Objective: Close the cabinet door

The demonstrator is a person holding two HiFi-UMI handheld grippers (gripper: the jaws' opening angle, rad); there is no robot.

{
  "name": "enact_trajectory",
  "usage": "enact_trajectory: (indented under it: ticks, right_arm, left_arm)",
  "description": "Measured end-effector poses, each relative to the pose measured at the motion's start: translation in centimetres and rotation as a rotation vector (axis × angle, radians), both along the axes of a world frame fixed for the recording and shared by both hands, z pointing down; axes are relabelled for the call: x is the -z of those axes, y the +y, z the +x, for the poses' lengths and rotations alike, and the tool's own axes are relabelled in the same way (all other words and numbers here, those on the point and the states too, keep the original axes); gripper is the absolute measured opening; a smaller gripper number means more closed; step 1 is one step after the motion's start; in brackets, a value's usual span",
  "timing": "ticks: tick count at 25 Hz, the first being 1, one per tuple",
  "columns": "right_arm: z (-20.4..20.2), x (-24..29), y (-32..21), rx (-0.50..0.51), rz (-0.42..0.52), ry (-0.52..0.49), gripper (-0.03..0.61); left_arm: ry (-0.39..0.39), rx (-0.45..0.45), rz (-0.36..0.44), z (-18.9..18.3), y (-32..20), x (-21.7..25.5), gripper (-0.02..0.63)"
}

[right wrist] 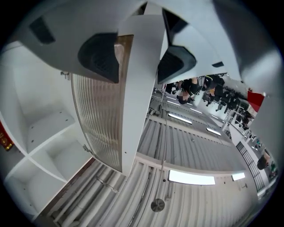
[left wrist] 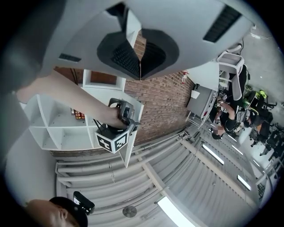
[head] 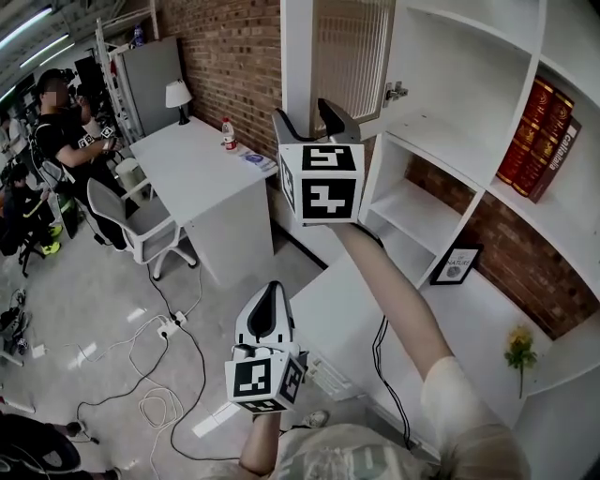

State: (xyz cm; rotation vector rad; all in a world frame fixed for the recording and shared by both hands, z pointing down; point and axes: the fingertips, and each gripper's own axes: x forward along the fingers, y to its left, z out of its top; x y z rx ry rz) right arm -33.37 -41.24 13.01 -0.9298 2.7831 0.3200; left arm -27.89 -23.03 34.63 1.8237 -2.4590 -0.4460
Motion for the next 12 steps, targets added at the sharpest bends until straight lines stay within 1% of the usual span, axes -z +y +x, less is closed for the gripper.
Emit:
enact_trajectory:
  ticks: [4, 8, 12]
  right_arm:
    - [-0.01, -0.18, -0.12, -0.004, -0.009, 0.000, 0.262]
    - [0.17, -0.38, -0.27, 0.008, -0.048, -0.010, 0.259]
    - [0.41, -0.43, 0.06, 0.005, -0.050, -0.005, 0.241]
  left_arm:
    - [0.008, -0.014, -0.005, 0.09, -0.29, -0.22, 0.015]
    - [0.014, -0.019, 0.002, 0.29, -0.32, -0.27, 0.015]
    - [0.017, -0.023, 0.000, 0.39, -0.07, -0.29, 0.015]
